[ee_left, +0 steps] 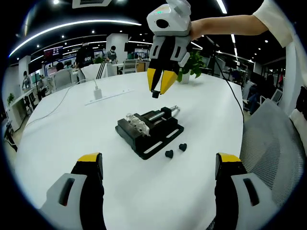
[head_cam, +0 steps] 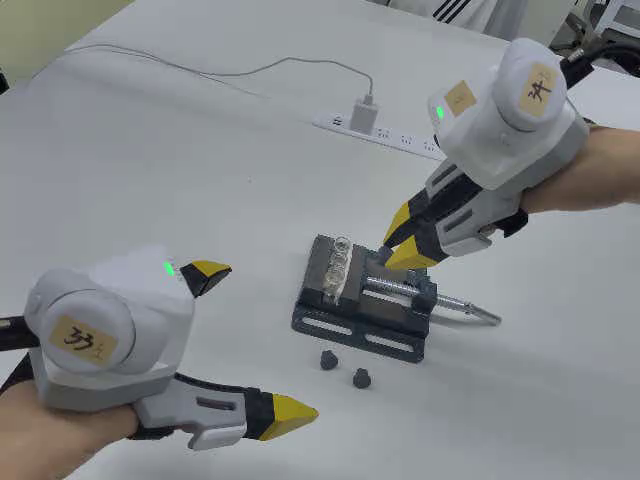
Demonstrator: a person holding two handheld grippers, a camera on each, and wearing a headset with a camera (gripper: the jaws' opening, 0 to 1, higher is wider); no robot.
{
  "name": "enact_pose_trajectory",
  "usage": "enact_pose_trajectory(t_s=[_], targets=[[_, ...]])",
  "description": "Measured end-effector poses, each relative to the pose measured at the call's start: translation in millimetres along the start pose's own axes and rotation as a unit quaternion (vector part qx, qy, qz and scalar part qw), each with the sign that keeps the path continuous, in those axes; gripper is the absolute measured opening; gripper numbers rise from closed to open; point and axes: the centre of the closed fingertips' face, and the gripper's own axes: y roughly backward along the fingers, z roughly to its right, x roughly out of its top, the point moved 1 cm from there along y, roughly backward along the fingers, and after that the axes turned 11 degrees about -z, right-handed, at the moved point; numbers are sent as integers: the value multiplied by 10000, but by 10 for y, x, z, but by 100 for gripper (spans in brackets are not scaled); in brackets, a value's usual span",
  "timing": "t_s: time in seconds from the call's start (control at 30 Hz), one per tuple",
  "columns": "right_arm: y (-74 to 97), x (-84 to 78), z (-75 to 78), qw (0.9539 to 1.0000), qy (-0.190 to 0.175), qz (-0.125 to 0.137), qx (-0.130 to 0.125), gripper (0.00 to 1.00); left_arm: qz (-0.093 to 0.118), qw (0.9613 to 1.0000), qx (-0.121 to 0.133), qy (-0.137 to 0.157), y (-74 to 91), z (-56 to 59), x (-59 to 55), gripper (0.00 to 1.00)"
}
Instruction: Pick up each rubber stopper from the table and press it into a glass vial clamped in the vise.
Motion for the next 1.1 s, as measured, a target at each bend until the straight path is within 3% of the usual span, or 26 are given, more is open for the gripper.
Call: enact_pose_trajectory(t_s=[0.03, 0.27, 0.47, 0.7, 1.1], targets=[[-12, -9, 56, 9999, 98, -138, -20, 7, -4, 10000, -4, -4, -2, -5, 1, 97], [-83, 105, 280, 9986, 340, -407, 48, 7, -44, 10000, -24, -40, -30, -38, -2, 96], [-160, 135, 379, 9957, 643, -651, 115, 7, -69, 9999, -49, -65, -47, -62, -2, 96], [-311, 155, 454, 9911, 966, -895, 180, 6, -89, 9999, -54, -70, -52, -73, -11, 96], [-493, 99, 485, 9888, 983, -1097, 233, 6, -94, 9999, -31, 67, -59, -88, -56, 95]])
